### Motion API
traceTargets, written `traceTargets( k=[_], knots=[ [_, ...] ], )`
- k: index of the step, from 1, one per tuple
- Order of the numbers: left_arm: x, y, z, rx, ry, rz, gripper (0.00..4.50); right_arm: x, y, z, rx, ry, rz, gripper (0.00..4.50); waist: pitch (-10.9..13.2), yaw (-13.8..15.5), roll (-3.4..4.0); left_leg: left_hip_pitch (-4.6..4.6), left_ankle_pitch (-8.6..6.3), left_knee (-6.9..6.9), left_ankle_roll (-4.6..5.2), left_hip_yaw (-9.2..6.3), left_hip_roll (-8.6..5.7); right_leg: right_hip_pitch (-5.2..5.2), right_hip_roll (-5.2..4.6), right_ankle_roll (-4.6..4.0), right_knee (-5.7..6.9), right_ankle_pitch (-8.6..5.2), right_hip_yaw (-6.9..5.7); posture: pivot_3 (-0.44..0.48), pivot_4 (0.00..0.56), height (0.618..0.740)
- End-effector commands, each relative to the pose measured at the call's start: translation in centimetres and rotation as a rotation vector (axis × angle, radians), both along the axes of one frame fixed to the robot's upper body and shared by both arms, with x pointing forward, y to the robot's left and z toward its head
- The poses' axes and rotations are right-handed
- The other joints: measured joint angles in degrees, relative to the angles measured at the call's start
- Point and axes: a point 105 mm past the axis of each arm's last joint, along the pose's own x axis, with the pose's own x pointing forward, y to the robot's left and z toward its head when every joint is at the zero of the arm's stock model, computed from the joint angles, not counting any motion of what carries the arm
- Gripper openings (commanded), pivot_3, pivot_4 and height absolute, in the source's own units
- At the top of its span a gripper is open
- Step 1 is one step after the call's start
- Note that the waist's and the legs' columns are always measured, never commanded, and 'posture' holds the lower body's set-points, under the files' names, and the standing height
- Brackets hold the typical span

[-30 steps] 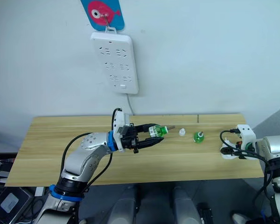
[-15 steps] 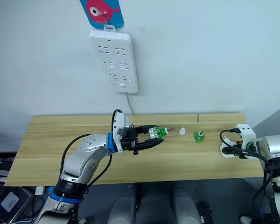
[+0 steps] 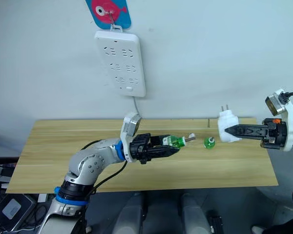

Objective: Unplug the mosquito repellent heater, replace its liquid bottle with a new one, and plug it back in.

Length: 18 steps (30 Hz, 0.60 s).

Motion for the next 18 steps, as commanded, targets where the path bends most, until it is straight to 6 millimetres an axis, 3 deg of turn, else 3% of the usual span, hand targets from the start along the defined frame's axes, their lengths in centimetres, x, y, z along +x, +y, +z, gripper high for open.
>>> traceTargets(
  k=[1,18],
  knots=[
    [0.0,-0.8,1.0,-0.040,-0.016,-0.032,2.28,-1.4,1.7,1.5,0.049,-0.047,0.039,2.99,-0.01,0.10,0.00,-0.04,0.00,0.00,0.00,-0.02,-0.01,-0.01,-0.01,0.03,-0.03,0.00,-0.02,0.160,0.291,0.740],
    [-0.3,-2.0,1.2,-0.041,-0.066,-0.083,2.28,-1.8,3.8,1.2,0.054,-0.079,0.081,2.99,-0.02,-0.04,0.02,-0.14,0.00,0.02,0.00,-0.09,-0.03,-0.08,-0.04,0.08,-0.03,-0.03,-0.09,0.153,0.277,0.740]
  ],
)
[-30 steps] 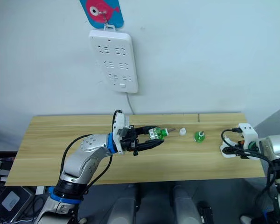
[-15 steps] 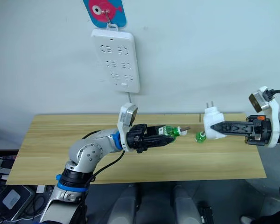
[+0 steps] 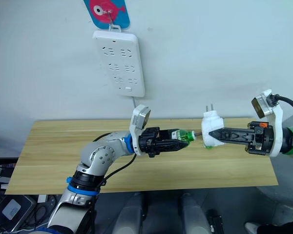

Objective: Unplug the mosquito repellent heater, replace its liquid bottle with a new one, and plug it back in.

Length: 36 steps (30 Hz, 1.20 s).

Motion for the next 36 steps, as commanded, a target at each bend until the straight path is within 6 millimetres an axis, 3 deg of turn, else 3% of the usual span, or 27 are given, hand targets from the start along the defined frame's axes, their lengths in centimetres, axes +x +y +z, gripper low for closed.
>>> traceTargets(
  k=[1,14,30,36],
  knots=[
    [-0.8,-0.5,0.8,-0.024,-0.036,-0.039,2.28,-0.6,0.6,0.9,0.016,-0.038,0.039,2.99,0.00,0.00,0.00,0.00,0.00,0.00,0.00,-0.01,0.00,0.00,0.00,0.00,0.00,0.00,0.00,0.153,0.277,0.740],
    [-1.3,-0.5,0.6,-0.008,-0.049,-0.073,2.28,-0.4,1.2,0.6,0.018,-0.040,0.040,2.99,0.00,0.02,0.00,0.00,0.00,0.02,0.00,-0.01,0.00,0.00,0.00,0.00,0.03,0.00,0.00,0.160,0.281,0.740],
    [-1.4,-0.3,1.1,-0.013,-0.062,-0.086,2.28,0.1,0.0,0.0,-0.005,0.006,-0.019,2.99,0.00,0.04,0.00,0.01,0.00,0.04,0.00,-0.02,0.01,0.00,0.00,0.00,0.09,0.00,-0.01,0.159,0.287,0.740],
    [-1.4,-0.4,0.9,-0.004,-0.067,-0.089,2.28,-0.1,0.7,0.2,-0.002,-0.009,0.013,2.99,0.00,0.03,0.00,0.01,0.00,0.05,0.00,-0.02,0.01,0.00,0.00,0.00,0.11,0.00,-0.01,0.158,0.289,0.740]
  ],
)
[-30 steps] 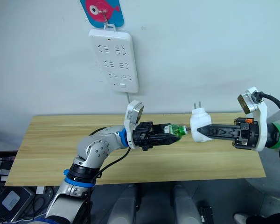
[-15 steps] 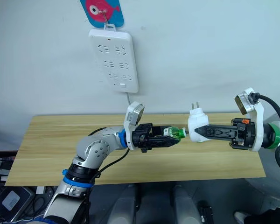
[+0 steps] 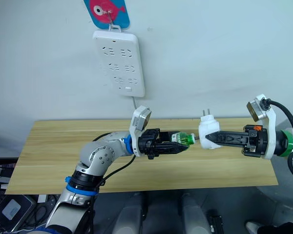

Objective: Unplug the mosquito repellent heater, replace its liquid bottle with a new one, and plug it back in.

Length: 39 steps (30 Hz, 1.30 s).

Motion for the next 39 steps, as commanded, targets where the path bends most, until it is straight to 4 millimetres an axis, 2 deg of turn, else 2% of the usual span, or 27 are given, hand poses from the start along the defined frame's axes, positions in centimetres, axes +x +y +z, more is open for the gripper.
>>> traceTargets(
  k=[1,15,27,39],
  knots=[
    [-1.0,-0.6,1.0,-0.023,-0.057,-0.057,2.28,-0.4,0.7,1.1,0.015,-0.040,0.045,2.99,0.00,-0.01,0.00,0.00,0.00,0.00,0.00,0.00,0.00,0.00,0.00,0.00,0.00,0.00,0.00,0.158,0.289,0.740],
    [-0.1,-0.8,1.0,-0.024,-0.059,-0.027,2.28,-1.5,1.6,1.7,0.034,-0.058,0.140,2.99,0.00,0.02,0.00,0.01,0.00,0.01,0.00,0.01,0.00,0.00,0.00,0.00,0.01,0.00,0.00,0.152,0.293,0.740],
    [-0.9,-0.8,1.8,-0.049,-0.070,-0.066,2.28,-0.8,1.7,1.0,0.004,-0.053,0.088,2.99,0.00,0.02,0.00,0.00,0.00,0.02,0.00,0.00,0.00,0.00,0.00,0.00,0.01,0.00,0.00,0.158,0.295,0.740],
    [-0.5,-0.7,2.5,-0.057,-0.080,-0.064,2.28,-0.9,1.2,0.6,-0.014,-0.025,0.076,2.99,0.00,0.02,0.00,0.00,0.00,0.02,0.00,0.00,0.00,0.00,0.00,0.00,0.02,0.00,0.00,0.161,0.293,0.740]
  ],
)
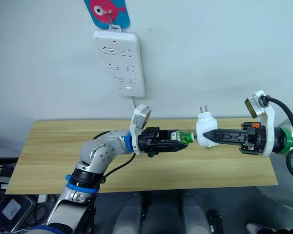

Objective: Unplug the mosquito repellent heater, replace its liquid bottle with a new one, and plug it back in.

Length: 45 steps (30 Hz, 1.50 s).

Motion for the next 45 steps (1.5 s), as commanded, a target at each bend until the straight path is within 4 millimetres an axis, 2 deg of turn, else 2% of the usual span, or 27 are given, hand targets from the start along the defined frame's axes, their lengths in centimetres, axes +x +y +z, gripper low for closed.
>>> traceTargets(
  k=[1,20,33,45],
  knots=[
    [-1.1,-0.7,2.3,-0.069,-0.068,-0.072,2.28,-0.9,0.5,0.0,-0.014,0.008,0.044,2.99,0.00,0.01,0.00,0.00,0.00,0.00,0.00,-0.01,0.00,0.00,0.00,0.00,0.00,0.00,-0.01,0.161,0.293,0.740],
    [-2.0,-0.8,2.0,-0.048,-0.082,-0.118,2.28,-0.2,0.1,0.4,-0.004,0.000,0.012,2.99,0.00,0.02,0.00,0.00,0.00,0.01,0.00,-0.01,0.00,0.00,0.00,0.00,0.01,0.00,-0.01,0.155,0.284,0.740],
    [-1.7,-1.6,1.5,-0.044,-0.102,-0.089,2.28,-0.9,2.0,0.4,-0.033,-0.042,0.088,2.99,-0.01,0.00,0.01,0.01,0.00,0.03,0.00,-0.01,0.00,0.00,0.00,0.00,0.04,0.00,-0.02,0.158,0.277,0.740],
    [-2.0,-1.9,1.2,-0.041,-0.093,-0.110,2.28,-1.4,2.5,0.2,-0.055,-0.043,0.122,2.99,-0.02,0.01,0.01,0.01,0.00,0.05,0.00,-0.01,0.00,0.00,0.00,0.00,0.05,0.00,-0.02,0.167,0.280,0.740]
  ],
)
